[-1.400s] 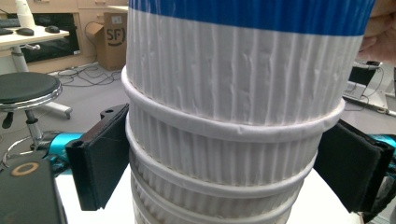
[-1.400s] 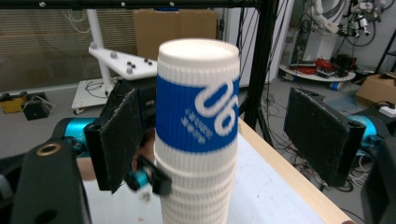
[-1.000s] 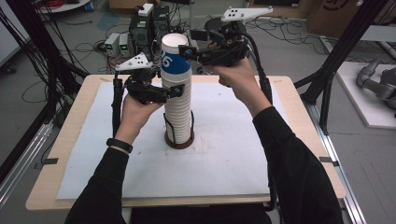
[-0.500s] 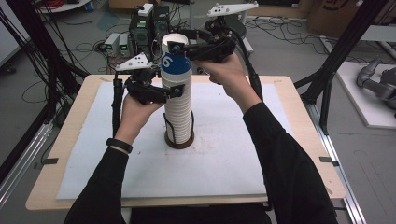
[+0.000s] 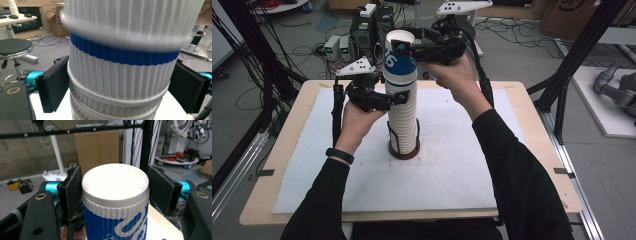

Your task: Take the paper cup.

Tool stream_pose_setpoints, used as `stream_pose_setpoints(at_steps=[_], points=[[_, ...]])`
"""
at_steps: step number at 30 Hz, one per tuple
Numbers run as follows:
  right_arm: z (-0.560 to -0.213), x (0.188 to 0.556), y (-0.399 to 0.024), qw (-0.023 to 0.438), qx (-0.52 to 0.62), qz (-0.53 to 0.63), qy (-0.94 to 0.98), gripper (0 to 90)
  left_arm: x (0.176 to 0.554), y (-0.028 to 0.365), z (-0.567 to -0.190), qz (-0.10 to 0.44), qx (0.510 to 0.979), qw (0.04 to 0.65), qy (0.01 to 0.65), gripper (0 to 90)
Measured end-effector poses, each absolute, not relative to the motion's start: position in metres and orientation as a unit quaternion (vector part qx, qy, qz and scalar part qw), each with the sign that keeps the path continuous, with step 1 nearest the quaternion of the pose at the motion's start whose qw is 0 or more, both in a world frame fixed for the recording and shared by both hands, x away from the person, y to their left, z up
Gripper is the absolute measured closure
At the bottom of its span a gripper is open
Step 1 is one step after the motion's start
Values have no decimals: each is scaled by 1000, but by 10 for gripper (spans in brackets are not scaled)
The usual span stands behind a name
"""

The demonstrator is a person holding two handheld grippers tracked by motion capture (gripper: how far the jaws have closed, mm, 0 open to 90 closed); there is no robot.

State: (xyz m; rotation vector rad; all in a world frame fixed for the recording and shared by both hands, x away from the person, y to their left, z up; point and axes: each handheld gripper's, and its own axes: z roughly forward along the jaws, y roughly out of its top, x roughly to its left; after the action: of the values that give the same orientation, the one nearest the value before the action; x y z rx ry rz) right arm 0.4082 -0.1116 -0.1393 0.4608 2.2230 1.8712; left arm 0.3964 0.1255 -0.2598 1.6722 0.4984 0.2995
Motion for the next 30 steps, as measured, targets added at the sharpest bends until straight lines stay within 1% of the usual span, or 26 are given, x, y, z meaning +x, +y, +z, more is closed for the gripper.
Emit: stream_pose_setpoints(at_steps=[7, 14, 19, 24, 30], points=[[-129, 403, -117, 111, 156, 650, 735, 311, 396, 125, -260, 132, 732, 632, 217, 119], [-121, 398, -119, 109, 149, 667, 722, 312, 396, 125, -259, 132, 732, 632, 218, 119], [-107, 390, -120, 121, 139, 673, 716, 312, 396, 125, -259, 132, 733, 631, 217, 118], [-100, 386, -124, 137, 134, 677, 710, 312, 396, 124, -259, 132, 732, 632, 217, 119], [-94, 384, -131, 141, 135, 685, 702, 312, 396, 124, -259, 132, 732, 632, 217, 119]])
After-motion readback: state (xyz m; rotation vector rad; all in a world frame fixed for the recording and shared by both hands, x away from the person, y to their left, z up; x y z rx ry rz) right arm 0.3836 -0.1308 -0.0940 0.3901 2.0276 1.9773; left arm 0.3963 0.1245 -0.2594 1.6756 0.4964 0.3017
